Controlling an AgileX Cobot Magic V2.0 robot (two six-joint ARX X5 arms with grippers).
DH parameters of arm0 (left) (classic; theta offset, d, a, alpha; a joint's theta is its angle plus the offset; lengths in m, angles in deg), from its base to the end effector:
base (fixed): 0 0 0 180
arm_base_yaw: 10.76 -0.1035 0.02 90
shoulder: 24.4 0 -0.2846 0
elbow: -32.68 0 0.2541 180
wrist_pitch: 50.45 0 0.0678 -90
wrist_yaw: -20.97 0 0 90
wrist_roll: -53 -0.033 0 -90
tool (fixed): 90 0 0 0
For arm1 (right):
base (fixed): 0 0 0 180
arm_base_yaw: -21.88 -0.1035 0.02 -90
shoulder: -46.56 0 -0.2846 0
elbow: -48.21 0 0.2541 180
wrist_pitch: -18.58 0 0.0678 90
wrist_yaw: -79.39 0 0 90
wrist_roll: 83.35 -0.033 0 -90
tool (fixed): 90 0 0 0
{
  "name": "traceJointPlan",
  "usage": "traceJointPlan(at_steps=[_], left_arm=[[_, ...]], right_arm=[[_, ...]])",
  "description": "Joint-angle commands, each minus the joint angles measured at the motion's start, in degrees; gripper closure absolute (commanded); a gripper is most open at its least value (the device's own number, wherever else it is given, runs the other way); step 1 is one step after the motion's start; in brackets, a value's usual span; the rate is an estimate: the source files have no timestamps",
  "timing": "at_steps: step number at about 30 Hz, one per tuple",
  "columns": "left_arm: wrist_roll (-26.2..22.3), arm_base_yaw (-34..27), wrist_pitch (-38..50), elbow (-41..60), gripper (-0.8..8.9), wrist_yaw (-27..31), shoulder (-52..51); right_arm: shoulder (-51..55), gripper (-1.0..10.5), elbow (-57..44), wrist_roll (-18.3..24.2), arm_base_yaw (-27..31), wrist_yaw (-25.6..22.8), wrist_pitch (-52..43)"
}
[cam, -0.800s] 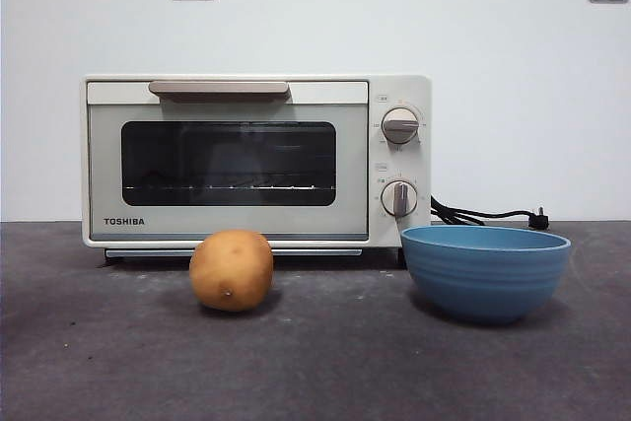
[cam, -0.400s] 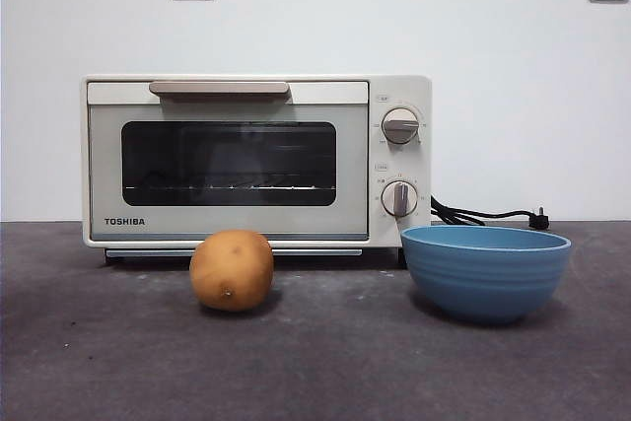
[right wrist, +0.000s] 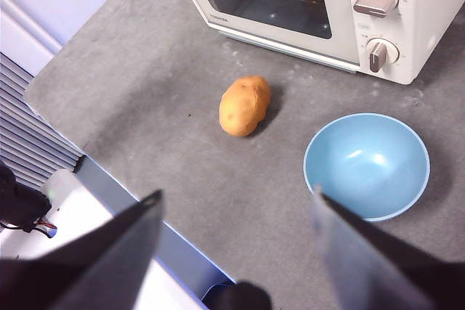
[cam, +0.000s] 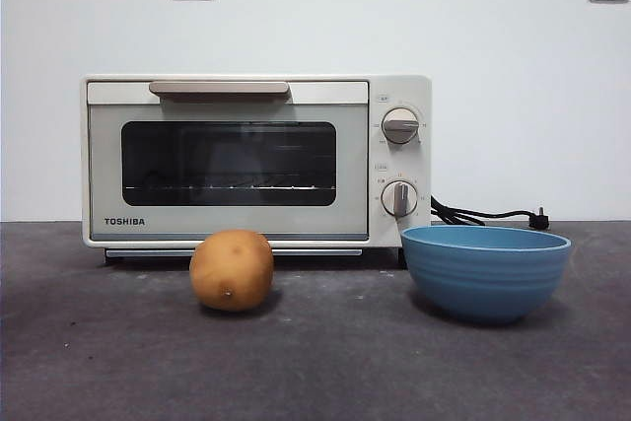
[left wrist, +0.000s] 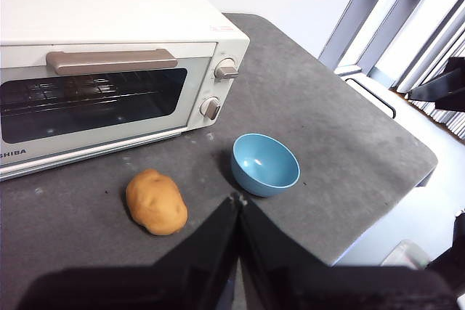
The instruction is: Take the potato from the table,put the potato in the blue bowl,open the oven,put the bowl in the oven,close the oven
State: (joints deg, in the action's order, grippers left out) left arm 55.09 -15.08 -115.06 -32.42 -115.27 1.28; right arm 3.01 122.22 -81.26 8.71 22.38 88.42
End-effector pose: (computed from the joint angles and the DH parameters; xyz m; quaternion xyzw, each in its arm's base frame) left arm 0.0435 -0.0206 0.3496 -0.1097 0.2035 -0.3455 0.9095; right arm 0.0997 0.0418 0.3678 0.0422 0.3251 0.3751 0.8671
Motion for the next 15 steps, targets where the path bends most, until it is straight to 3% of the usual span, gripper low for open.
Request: traceJointPlan(at_steps=[1, 8, 15], left_arm=[[-0.87, 0.15, 0.11, -0.07, 8.21, -0.28, -0.04], [-0.85, 0.15, 0.13, -0.07, 8.21, -0.28, -0.04], [-0.85, 0.15, 0.13, -0.07, 8.21, -0.28, -0.04]], right_arm=[[-0.44, 2.8, -0.02, -1.44, -0.13, 0.09, -0.46], [-3.76, 2.9, 0.04, -3.80, -2.73, 0.11, -3.96], [-11.28, 2.9, 0.07, -8.28, -12.00, -2.19, -13.70]])
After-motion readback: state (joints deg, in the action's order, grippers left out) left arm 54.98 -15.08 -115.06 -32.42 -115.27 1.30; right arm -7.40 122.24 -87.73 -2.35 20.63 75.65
